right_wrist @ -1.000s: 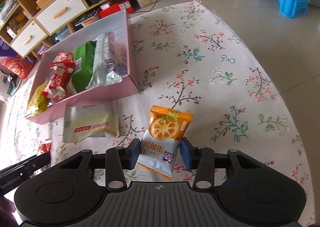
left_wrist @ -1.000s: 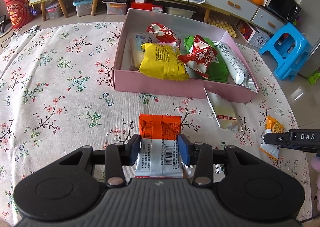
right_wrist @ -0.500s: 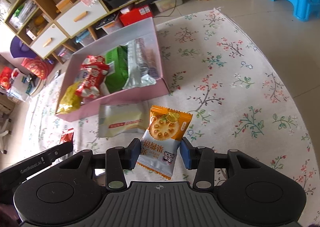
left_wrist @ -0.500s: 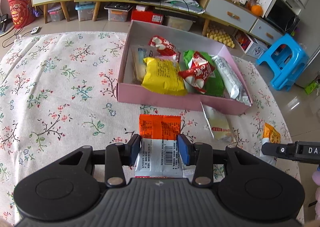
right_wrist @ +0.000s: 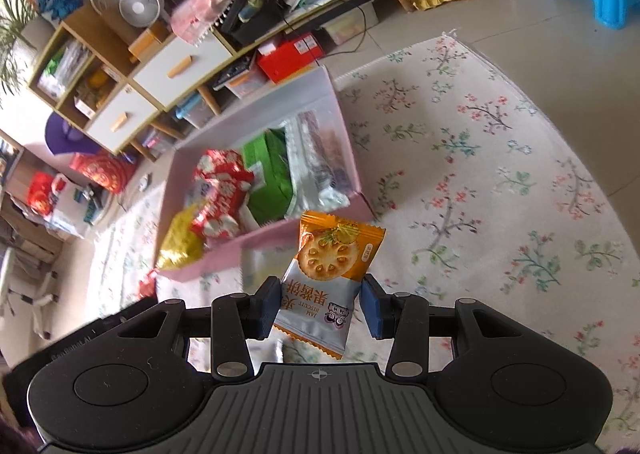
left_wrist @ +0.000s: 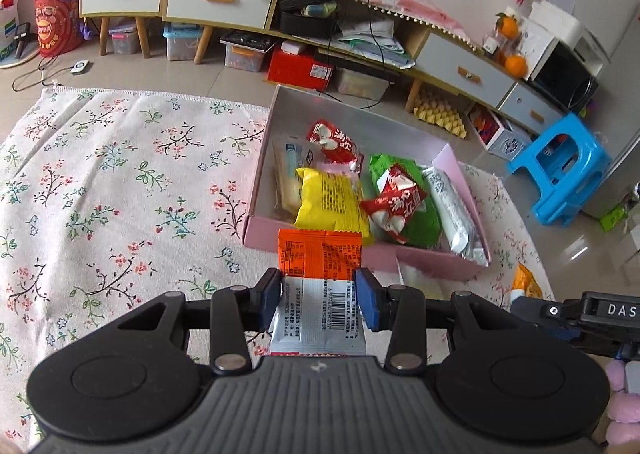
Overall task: Organize snacks
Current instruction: 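Grasp the orange biscuit packet with the right tool while the left tool carries its packet toward the box, then lower both packets into the pink box and open both tools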
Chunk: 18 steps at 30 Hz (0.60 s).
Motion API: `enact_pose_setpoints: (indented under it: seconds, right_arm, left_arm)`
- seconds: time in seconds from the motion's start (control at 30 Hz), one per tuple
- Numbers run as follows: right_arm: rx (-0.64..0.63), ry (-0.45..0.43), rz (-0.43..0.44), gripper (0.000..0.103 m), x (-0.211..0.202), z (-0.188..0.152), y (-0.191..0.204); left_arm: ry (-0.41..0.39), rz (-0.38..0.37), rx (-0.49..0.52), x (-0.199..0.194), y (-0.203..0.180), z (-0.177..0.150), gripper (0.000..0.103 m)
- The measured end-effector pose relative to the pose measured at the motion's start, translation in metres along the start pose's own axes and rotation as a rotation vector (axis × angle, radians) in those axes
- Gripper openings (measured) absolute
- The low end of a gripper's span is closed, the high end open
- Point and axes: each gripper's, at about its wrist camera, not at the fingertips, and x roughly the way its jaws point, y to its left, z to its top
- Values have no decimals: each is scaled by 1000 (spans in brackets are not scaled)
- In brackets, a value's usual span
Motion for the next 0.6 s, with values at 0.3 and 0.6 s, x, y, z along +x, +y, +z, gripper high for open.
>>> enact_pose_setpoints:
  seconds: [0.3, 0.6]
  right_arm:
    - [37, -47, 84, 42, 15, 19, 10]
    - [124, -114, 168, 43, 38, 31, 5]
  left_arm:
    - [-43, -9, -8, 13, -5, 33, 38]
    - [-60, -11, 13, 47, -16, 55, 38]
